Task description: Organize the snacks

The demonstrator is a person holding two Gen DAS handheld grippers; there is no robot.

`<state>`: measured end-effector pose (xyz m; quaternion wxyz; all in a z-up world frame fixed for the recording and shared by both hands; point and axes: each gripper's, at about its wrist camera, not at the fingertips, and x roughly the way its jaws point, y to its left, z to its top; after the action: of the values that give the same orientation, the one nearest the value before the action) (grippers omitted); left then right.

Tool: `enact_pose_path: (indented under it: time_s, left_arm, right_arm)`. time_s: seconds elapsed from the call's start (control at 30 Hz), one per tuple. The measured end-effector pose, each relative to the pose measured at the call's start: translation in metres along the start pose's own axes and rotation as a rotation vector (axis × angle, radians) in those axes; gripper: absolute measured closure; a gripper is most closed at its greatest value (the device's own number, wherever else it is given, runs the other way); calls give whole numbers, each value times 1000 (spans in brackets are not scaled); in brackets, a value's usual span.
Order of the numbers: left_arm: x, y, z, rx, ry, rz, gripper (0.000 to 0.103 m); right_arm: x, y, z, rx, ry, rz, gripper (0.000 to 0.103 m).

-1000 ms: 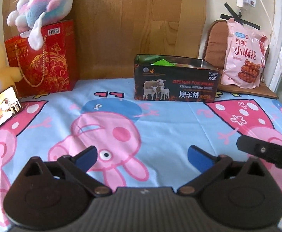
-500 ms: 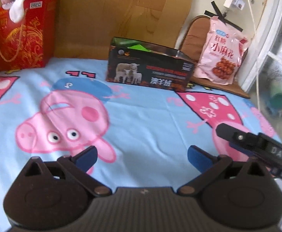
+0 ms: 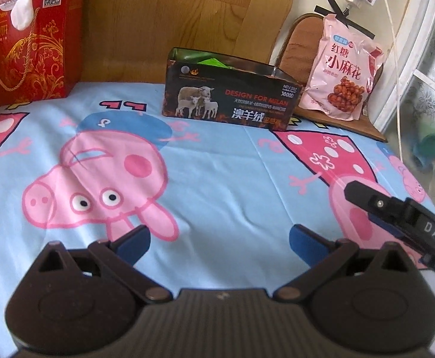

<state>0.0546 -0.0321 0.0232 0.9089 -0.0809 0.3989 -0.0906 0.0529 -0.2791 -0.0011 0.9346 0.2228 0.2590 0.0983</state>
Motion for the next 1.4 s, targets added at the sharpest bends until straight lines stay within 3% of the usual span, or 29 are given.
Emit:
enact_pose_path:
  time_s: [0.67,0.9,1.03,1.2,1.4]
  left_arm:
    - [-4,-5,-2,25,1,-1,0]
    - [-5,-4,-4,-21,33,-93,0]
    - [-11,-7,-3,-20,12,-122,0]
    - [-19,-13,-2,14,-27,-75,0]
    - [-21,-10,-3,49,-90,93,0]
  right_arm:
    - [0,-1,-9,38,40,3,6]
    - [0,-3,-10,55,45,2,6]
    - [0,-4,-10,61,40,2,6]
    - [-1,-5,-10,68,37,0,6]
    - [-4,-4,-10,78,38,8,6]
